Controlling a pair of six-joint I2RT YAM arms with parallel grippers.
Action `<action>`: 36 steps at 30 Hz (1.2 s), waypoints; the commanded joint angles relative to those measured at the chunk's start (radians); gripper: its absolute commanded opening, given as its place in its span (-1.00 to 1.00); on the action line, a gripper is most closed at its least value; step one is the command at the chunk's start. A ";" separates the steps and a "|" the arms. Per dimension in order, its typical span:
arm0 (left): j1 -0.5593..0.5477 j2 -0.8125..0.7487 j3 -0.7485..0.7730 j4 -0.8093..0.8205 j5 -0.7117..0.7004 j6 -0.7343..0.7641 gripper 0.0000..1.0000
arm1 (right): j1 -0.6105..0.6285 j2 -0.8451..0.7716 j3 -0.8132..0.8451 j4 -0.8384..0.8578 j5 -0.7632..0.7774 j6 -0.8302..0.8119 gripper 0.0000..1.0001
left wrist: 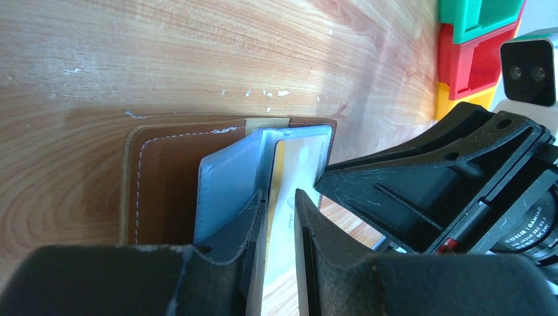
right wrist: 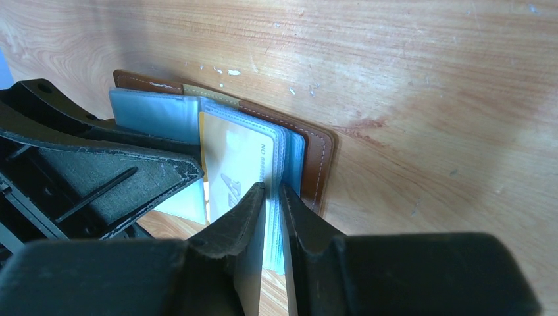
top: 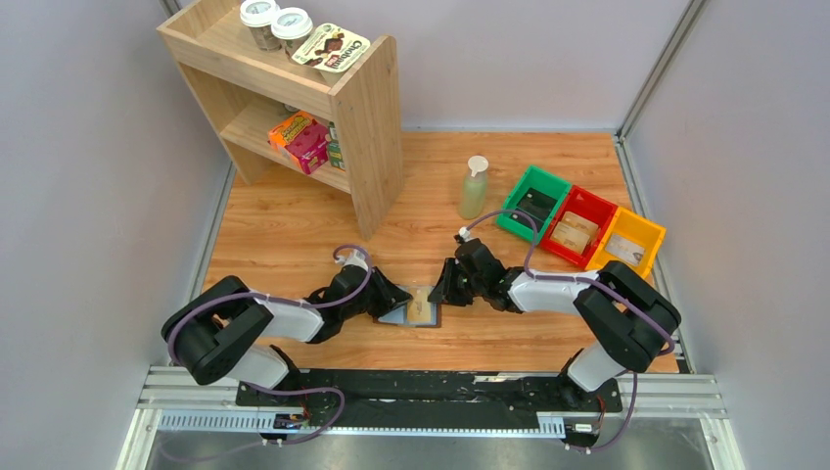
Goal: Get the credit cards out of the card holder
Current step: Remove the credit card from the card holder.
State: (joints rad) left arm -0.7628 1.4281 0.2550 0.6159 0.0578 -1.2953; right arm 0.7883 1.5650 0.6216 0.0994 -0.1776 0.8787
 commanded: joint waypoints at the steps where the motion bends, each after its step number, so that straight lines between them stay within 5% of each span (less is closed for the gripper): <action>1: -0.018 -0.041 0.026 0.174 0.120 -0.024 -0.45 | 0.023 0.063 -0.026 -0.004 -0.008 0.006 -0.60; 14: -0.035 -0.126 0.016 0.196 0.103 0.031 -0.74 | 0.023 0.073 -0.023 -0.007 -0.002 0.011 -0.61; 26: -0.043 0.011 0.003 0.317 0.132 -0.004 -0.67 | 0.023 0.081 -0.020 -0.015 0.000 0.008 -0.60; 29: -0.043 -0.033 -0.026 0.298 0.091 -0.004 -0.98 | 0.023 0.082 -0.016 -0.024 0.004 0.009 -0.61; 36: -0.043 -0.164 -0.082 0.125 0.011 0.016 -1.00 | 0.022 0.104 -0.002 -0.047 0.012 0.008 -0.62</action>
State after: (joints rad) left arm -0.7700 1.3560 0.1822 0.7292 0.0154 -1.2583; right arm 0.7815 1.5955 0.6327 0.1413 -0.1852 0.8959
